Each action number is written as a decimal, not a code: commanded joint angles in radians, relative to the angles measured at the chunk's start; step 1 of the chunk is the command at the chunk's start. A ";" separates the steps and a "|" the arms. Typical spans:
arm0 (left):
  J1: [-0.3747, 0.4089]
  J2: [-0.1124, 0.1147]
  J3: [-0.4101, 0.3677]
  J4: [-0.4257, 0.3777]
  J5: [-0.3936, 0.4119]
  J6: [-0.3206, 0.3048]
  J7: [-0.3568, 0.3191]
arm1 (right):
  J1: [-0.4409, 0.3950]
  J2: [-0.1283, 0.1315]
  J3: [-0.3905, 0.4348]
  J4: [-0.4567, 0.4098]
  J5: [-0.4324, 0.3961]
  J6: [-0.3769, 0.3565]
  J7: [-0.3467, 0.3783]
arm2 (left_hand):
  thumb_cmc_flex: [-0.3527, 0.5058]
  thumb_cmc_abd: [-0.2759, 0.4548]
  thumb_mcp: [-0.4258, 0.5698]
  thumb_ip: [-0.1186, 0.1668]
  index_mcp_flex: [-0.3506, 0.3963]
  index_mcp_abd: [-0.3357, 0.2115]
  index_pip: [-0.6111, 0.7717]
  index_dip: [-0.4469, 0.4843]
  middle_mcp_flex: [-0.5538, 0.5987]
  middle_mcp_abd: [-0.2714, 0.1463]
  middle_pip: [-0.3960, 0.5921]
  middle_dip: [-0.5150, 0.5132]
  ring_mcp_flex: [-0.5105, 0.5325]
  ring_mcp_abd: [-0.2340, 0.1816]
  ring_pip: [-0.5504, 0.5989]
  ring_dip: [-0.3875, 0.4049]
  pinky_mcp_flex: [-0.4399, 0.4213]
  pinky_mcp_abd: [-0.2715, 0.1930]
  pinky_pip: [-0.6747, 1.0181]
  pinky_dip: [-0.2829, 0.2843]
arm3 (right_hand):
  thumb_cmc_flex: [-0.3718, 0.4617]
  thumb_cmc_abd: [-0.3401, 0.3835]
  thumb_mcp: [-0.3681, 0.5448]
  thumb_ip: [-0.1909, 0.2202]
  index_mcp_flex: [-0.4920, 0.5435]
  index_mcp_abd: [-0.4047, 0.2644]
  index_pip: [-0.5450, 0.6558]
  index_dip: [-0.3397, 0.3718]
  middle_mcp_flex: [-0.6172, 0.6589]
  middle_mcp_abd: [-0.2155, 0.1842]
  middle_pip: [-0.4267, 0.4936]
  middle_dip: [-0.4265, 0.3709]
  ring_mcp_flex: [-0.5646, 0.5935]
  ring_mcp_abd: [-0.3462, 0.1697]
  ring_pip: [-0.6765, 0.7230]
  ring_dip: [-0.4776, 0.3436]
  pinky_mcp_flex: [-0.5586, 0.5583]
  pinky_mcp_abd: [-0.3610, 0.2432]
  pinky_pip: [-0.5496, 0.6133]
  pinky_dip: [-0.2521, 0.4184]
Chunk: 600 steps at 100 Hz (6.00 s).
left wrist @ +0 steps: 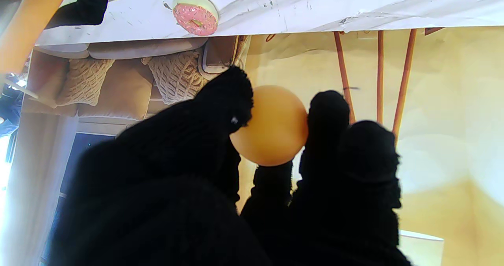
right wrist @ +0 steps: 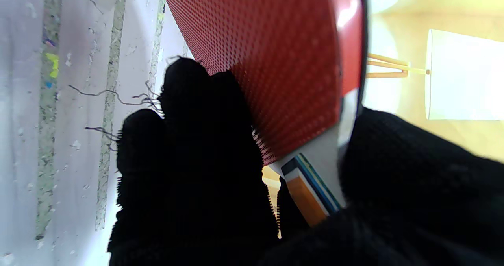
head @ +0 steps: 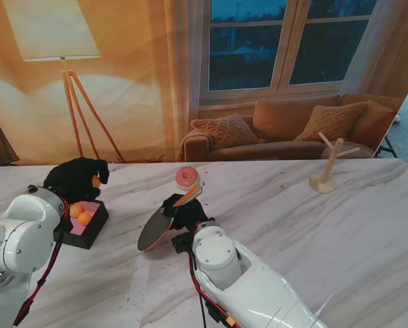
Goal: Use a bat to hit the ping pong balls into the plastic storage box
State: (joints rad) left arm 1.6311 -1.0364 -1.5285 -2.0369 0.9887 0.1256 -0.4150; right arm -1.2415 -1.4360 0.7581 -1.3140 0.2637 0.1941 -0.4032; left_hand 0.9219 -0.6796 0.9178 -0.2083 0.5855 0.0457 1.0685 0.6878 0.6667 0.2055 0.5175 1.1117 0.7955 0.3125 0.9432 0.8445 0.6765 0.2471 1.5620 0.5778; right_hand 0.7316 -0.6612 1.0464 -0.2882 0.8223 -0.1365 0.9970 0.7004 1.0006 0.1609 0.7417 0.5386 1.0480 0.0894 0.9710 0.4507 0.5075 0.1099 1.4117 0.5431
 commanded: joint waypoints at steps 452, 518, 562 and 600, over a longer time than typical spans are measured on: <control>-0.171 -0.107 0.449 0.495 -0.549 0.087 0.431 | -0.121 0.238 0.404 -0.043 -0.369 -0.014 0.366 | -0.207 0.321 -0.347 0.151 -0.170 0.105 -0.820 -0.273 -0.305 -0.055 -0.270 -0.735 -0.552 -0.015 -0.669 -0.339 -0.740 0.011 -0.742 0.063 | -0.023 -0.075 0.230 0.119 -0.218 -0.022 -0.140 -0.169 -0.378 -0.196 -0.030 -0.037 -0.323 -0.104 -0.202 0.013 -0.204 -0.039 -0.104 0.066; -0.171 -0.103 0.448 0.490 -0.575 0.096 0.401 | -0.125 0.259 0.444 -0.020 -0.422 -0.043 0.408 | -0.200 0.326 -0.355 0.152 -0.124 0.113 -0.767 -0.243 -0.282 -0.045 -0.269 -0.729 -0.534 0.038 -0.617 -0.299 -0.720 0.033 -0.650 0.082 | -0.322 -0.301 0.211 0.108 -0.678 0.024 -0.370 -0.232 -0.774 -0.199 -0.145 -0.091 -0.549 -0.116 -0.349 -0.003 -0.331 -0.006 -0.248 0.099; -0.169 -0.102 0.446 0.488 -0.573 0.098 0.397 | -0.144 0.250 0.497 -0.043 -0.362 -0.037 0.391 | -0.199 0.329 -0.359 0.152 -0.126 0.111 -0.766 -0.242 -0.280 -0.045 -0.270 -0.728 -0.533 0.042 -0.611 -0.297 -0.723 0.036 -0.644 0.074 | -0.377 -0.260 0.166 0.110 -0.519 0.002 -0.383 -0.242 -0.599 -0.229 -0.163 -0.103 -0.528 -0.100 -0.380 0.000 -0.345 0.021 -0.291 0.132; -0.170 -0.103 0.447 0.487 -0.571 0.107 0.401 | -0.131 0.221 0.506 -0.006 -0.359 -0.040 0.279 | -0.195 0.330 -0.357 0.153 -0.121 0.112 -0.763 -0.241 -0.273 -0.040 -0.267 -0.726 -0.527 0.046 -0.600 -0.290 -0.721 0.038 -0.630 0.075 | -0.378 -0.196 0.148 0.121 -0.318 0.027 -0.316 -0.211 -0.414 -0.199 -0.119 -0.058 -0.428 -0.074 -0.304 0.030 -0.289 0.029 -0.223 0.155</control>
State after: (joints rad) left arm 1.4580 -1.1383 -1.0801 -1.5424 0.4172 0.2286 -0.0014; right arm -1.3768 -1.2051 1.2583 -1.3295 -0.0982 0.1475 -0.1275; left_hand 0.7330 -0.3508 0.5600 -0.0727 0.4529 0.1457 0.2936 0.4378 0.3661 0.1618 0.2477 0.3837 0.2497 0.3521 0.3429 0.5441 -0.0456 0.2822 0.9109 0.6524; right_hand 0.3818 -0.8773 1.2076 -0.2017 0.4516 -0.0994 0.6533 0.4770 0.5536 -0.0338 0.6051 0.4654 0.5810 0.0108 0.6414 0.4651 0.2046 0.1364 1.1588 0.6728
